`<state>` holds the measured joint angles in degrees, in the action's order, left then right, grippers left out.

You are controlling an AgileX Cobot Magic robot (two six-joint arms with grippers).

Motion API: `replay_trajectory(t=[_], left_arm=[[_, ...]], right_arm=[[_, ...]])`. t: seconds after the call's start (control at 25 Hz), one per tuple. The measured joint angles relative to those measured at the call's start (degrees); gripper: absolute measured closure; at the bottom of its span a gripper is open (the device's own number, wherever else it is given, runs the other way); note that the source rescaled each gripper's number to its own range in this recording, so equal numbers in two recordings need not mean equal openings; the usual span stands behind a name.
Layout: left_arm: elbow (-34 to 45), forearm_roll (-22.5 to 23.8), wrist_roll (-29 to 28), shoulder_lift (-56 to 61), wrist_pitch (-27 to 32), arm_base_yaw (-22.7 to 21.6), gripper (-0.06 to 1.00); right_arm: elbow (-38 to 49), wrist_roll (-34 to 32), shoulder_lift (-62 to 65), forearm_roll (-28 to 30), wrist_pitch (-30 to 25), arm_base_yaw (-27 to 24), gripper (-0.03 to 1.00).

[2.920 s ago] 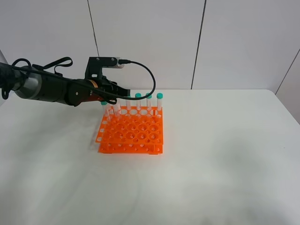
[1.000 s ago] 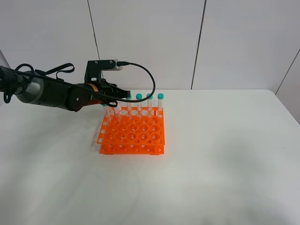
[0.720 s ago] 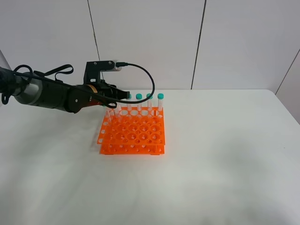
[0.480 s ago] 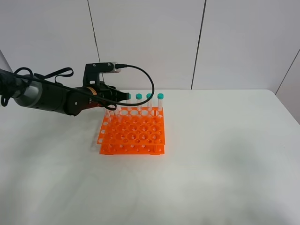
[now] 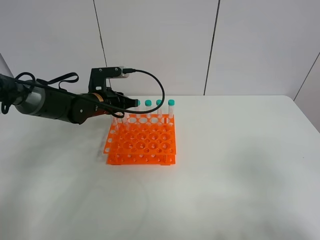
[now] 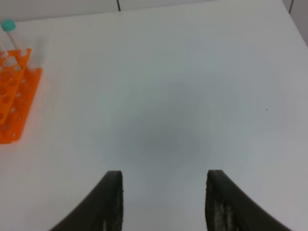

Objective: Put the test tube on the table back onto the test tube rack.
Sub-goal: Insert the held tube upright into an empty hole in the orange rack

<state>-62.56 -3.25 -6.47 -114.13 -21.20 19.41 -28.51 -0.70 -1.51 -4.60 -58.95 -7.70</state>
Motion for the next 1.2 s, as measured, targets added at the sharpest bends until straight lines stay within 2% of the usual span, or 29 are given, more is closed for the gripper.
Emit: replay_trajectory(t=[0.56, 1.2], left_arm=[[1.12, -0.11, 0.0, 0.0, -2.38, 0.1, 0.94], [1.12, 5.4, -0.16, 0.0, -1.75, 1.61, 0.94]], right_arm=[[0.0, 0.0, 0.0, 0.0, 0.0, 0.0, 0.22], [0.0, 0.0, 0.0, 0.0, 0.0, 0.0, 0.22]])
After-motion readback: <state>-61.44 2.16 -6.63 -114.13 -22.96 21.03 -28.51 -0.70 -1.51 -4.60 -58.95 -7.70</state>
